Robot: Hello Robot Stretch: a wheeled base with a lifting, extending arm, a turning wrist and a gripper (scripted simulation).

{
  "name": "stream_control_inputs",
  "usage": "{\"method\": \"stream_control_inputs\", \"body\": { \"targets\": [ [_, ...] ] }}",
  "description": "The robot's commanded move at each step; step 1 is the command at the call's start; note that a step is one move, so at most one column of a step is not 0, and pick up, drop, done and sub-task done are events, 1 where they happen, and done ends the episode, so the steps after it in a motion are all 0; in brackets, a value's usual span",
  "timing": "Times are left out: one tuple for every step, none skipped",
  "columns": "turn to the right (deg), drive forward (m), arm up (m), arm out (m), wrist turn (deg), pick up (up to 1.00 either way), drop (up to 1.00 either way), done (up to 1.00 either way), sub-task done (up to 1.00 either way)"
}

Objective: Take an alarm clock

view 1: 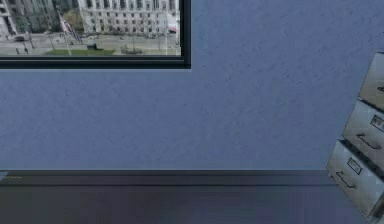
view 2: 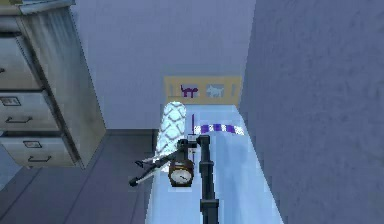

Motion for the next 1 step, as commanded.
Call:
{"method": "stream_control_inputs", "body": {
  "targets": [
    [0.0,0.00,0.00,0.00,45.0,0.00,0.00,0.00,0.00]
  ]
}}
